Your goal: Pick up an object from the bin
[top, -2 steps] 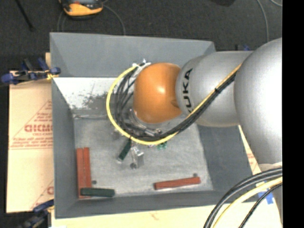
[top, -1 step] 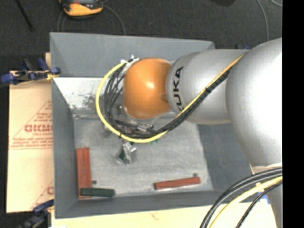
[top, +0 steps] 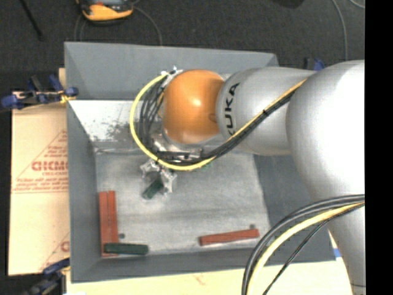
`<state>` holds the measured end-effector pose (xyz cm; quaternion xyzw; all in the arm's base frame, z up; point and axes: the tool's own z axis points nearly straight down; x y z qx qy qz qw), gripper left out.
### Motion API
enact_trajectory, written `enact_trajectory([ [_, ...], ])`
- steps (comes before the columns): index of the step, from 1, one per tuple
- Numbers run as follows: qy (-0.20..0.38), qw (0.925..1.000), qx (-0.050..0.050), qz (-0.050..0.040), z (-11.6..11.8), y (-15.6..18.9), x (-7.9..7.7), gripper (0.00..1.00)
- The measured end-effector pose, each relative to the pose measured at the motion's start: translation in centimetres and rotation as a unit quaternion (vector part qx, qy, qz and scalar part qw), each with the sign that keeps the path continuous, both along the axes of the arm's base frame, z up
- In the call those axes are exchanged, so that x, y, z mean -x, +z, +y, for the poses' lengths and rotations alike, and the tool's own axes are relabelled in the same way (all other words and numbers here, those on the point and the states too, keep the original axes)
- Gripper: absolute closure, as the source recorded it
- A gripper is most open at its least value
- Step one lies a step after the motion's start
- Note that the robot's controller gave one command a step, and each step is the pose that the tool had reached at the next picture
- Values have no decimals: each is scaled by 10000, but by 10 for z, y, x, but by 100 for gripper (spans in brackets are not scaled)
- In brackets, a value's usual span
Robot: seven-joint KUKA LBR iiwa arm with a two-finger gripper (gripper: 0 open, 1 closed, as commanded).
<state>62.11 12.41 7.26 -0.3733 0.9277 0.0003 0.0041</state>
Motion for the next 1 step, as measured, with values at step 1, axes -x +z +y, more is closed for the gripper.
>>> enact_trajectory([
  [1,-5,10000,-3,3,0,0,0,100],
])
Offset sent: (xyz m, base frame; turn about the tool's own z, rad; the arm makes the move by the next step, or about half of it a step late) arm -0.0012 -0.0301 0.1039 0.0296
